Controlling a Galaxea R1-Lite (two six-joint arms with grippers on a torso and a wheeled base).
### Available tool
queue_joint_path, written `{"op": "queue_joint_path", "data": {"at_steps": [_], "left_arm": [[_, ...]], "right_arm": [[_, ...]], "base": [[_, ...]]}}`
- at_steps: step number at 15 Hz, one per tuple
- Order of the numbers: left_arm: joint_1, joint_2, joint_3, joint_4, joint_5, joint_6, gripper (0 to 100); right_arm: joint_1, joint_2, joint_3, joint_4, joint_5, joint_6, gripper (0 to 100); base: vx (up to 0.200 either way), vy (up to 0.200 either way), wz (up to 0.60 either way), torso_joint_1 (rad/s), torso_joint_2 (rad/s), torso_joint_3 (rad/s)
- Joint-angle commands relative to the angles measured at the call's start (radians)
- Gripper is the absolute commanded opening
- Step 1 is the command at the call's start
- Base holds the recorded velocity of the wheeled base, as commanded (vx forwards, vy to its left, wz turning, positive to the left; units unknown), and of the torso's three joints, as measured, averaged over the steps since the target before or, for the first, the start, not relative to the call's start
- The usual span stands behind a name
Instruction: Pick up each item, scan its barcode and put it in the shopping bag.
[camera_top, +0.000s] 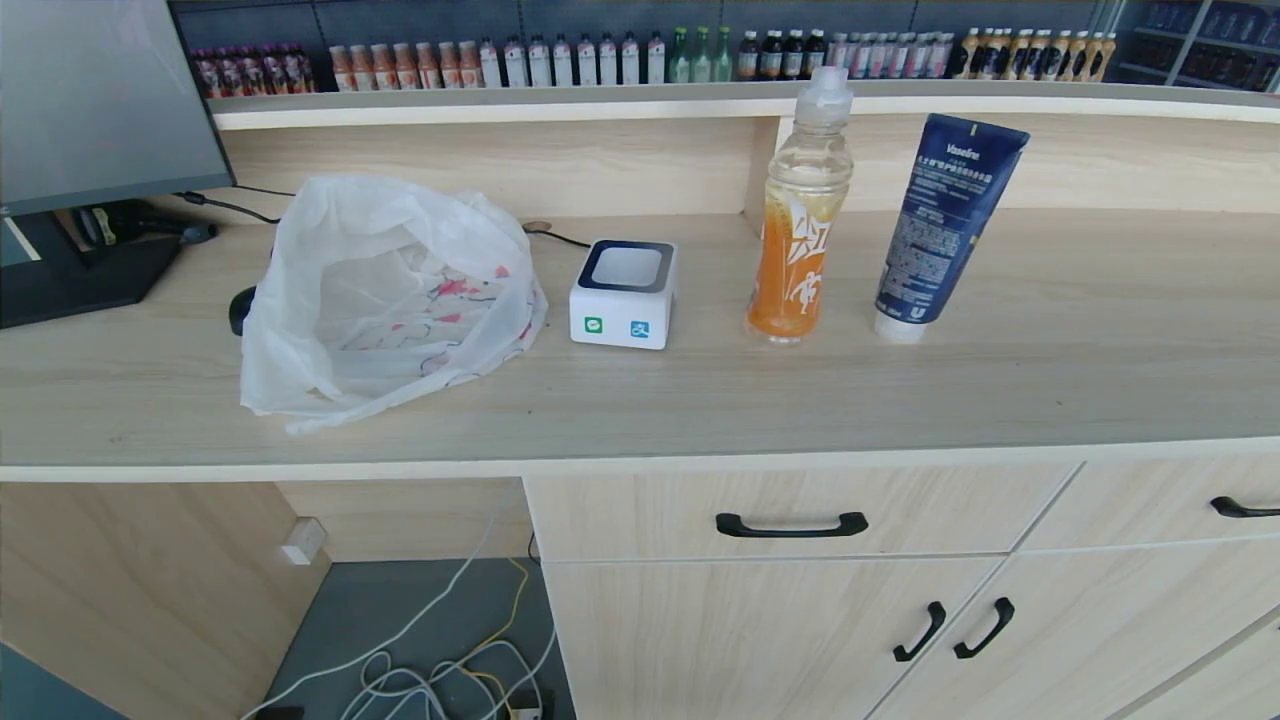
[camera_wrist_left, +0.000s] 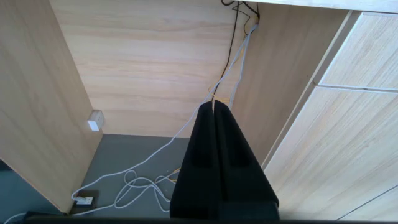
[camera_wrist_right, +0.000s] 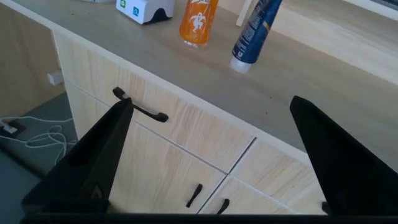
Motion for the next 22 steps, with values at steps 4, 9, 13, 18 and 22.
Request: {"op": "queue_joint_path", "data": {"at_steps": [4,9,13,18,22], "left_arm": [[0.0,0.0,0.0,0.0,0.0,0.0,0],[0.0,0.0,0.0,0.0,0.0,0.0,0],[0.0,0.0,0.0,0.0,0.0,0.0,0],[0.0,0.0,0.0,0.0,0.0,0.0,0],[0.0,0.0,0.0,0.0,0.0,0.0,0]], "right_arm": [[0.121,0.306,-0.056,-0.213,-0.012,-0.048,100],[0.33,0.521,-0.135,-0.369,-0.161,-0.051,100],[0.454,0.663,-0.209,-0.475,-0.312,0.007,100],[0.492,0.794,-0.241,-0.627,-0.437,0.05,100],[0.541,0.87,-0.267,-0.71,-0.483,0.096,100]], "base": [[0.0,0.0,0.0,0.0,0.0,0.0],[0.0,0.0,0.0,0.0,0.0,0.0],[0.0,0.0,0.0,0.0,0.0,0.0],[0.0,0.0,0.0,0.0,0.0,0.0],[0.0,0.0,0.0,0.0,0.0,0.0]]}}
